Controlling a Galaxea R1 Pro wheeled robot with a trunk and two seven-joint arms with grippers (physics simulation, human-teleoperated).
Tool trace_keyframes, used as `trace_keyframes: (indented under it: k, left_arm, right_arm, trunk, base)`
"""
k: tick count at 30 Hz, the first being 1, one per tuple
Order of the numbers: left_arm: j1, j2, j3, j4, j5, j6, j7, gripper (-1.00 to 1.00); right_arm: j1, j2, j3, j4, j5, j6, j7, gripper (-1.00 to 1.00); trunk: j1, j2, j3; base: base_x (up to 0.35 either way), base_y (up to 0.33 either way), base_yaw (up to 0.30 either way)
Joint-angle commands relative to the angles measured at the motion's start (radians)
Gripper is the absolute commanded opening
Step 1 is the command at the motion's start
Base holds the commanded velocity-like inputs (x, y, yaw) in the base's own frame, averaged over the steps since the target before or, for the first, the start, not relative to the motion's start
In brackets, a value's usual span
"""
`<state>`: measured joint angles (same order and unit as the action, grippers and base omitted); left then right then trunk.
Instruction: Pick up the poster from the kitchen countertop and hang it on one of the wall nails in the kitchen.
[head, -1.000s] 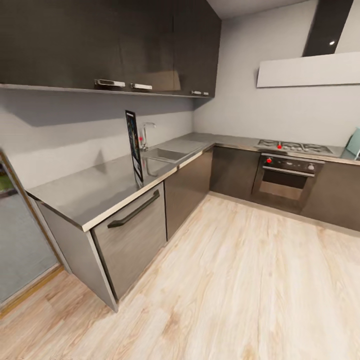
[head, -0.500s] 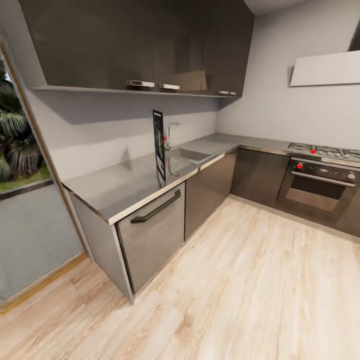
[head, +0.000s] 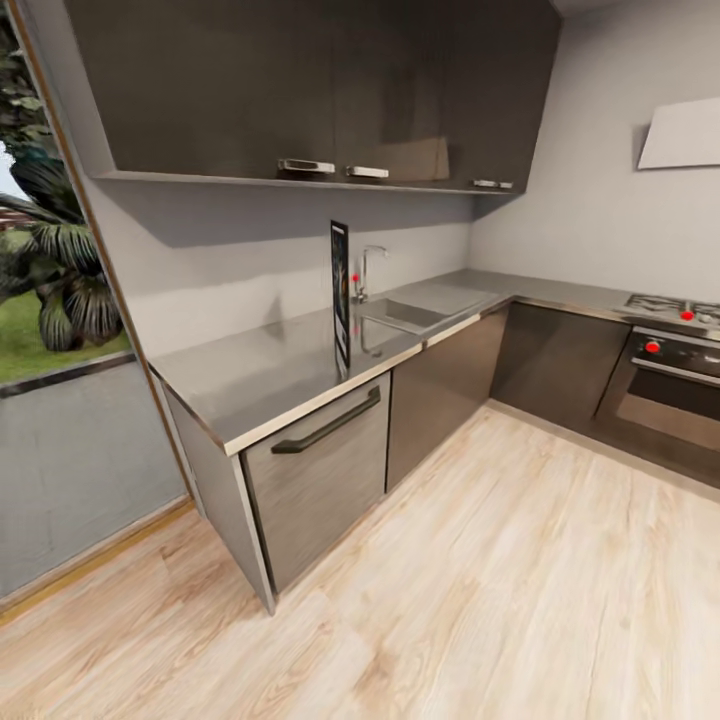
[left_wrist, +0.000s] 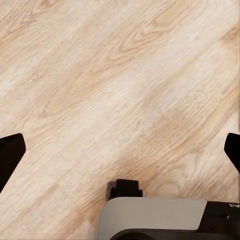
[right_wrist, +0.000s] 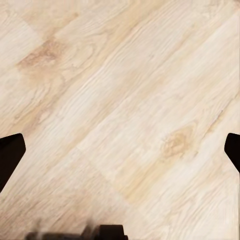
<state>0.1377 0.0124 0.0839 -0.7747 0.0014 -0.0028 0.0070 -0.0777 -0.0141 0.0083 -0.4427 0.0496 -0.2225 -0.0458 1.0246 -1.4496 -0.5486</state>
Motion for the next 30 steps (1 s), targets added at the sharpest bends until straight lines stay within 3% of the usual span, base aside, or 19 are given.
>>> trace_keyframes:
  k: [1, 8, 18, 21, 22, 24, 25, 26, 27, 28, 30]
  left_arm:
    - [0.000, 0.000, 0.000, -0.002, 0.000, 0.000, 0.001, 1.00]
    - [0.000, 0.000, 0.000, -0.002, 0.000, 0.000, 0.001, 1.00]
    - [0.000, 0.000, 0.000, -0.002, 0.001, -0.001, 0.001, 1.00]
    - [0.000, 0.000, 0.029, -0.002, 0.002, -0.002, -0.002, 1.00]
    - [0.000, 0.000, 0.065, -0.002, 0.003, -0.003, -0.005, 1.00]
    - [0.000, 0.000, 0.088, -0.003, 0.003, -0.003, -0.012, 1.00]
    - [0.000, 0.000, 0.137, -0.002, 0.005, -0.002, -0.064, 1.00]
    - [0.000, 0.000, 0.161, -0.002, 0.012, -0.002, -0.087, 1.00]
    - [0.000, 0.000, 0.213, -0.001, 0.033, -0.009, -0.113, 1.00]
    - [0.000, 0.000, 0.243, 0.005, 0.044, -0.042, -0.123, 1.00]
    - [0.000, 0.000, 0.256, 0.024, 0.049, -0.078, -0.127, 1.00]
  right_arm:
    - [-0.001, 0.000, 0.001, 0.001, 0.005, -0.003, -0.004, 1.00]
    - [-0.001, 0.000, 0.001, 0.002, 0.006, -0.003, -0.005, 1.00]
    - [-0.001, -0.009, -0.004, 0.001, 0.002, 0.001, 0.003, 1.00]
    - [-0.001, -0.012, -0.006, -0.004, 0.000, -0.001, 0.003, 1.00]
    - [-0.001, -0.010, -0.007, -0.019, -0.002, -0.003, 0.001, 1.00]
    - [-0.002, -0.007, -0.007, -0.044, -0.004, -0.007, -0.001, 1.00]
    - [-0.003, 0.012, -0.005, -0.155, -0.002, -0.011, -0.007, 1.00]
    - [-0.004, 0.025, -0.003, -0.208, 0.000, -0.010, -0.015, 1.00]
    - [-0.007, 0.044, 0.003, -0.312, 0.001, 0.000, -0.033, 1.00]
    - [-0.028, 0.057, 0.038, -0.426, 0.002, 0.050, -0.047, 1.00]
    - [-0.078, 0.063, 0.091, -0.539, 0.002, 0.179, -0.067, 1.00]
  trunk:
    - [0.000, 0.000, -0.001]
    - [0.000, 0.000, -0.001]
    - [0.000, 0.000, -0.002]
    - [0.000, 0.000, -0.002]
    - [0.000, 0.000, -0.002]
    - [0.000, 0.000, -0.002]
    - [0.000, 0.000, -0.002]
    - [0.000, 0.000, -0.002]
    - [0.000, 0.000, -0.002]
    - [0.000, 0.000, -0.002]
    - [0.000, 0.000, -0.002]
  base:
    - [0.224, -0.247, 0.272]
    - [0.225, -0.249, 0.274]
    - [0.038, -0.042, 0.028]
    - [0.000, 0.000, 0.000]
    - [0.000, 0.000, 0.000]
    - [0.000, 0.000, 0.000]
    - [0.000, 0.000, 0.000]
    - [0.000, 0.000, 0.000]
    - [0.000, 0.000, 0.000]
    - [0.000, 0.000, 0.000]
    - [0.000, 0.000, 0.000]
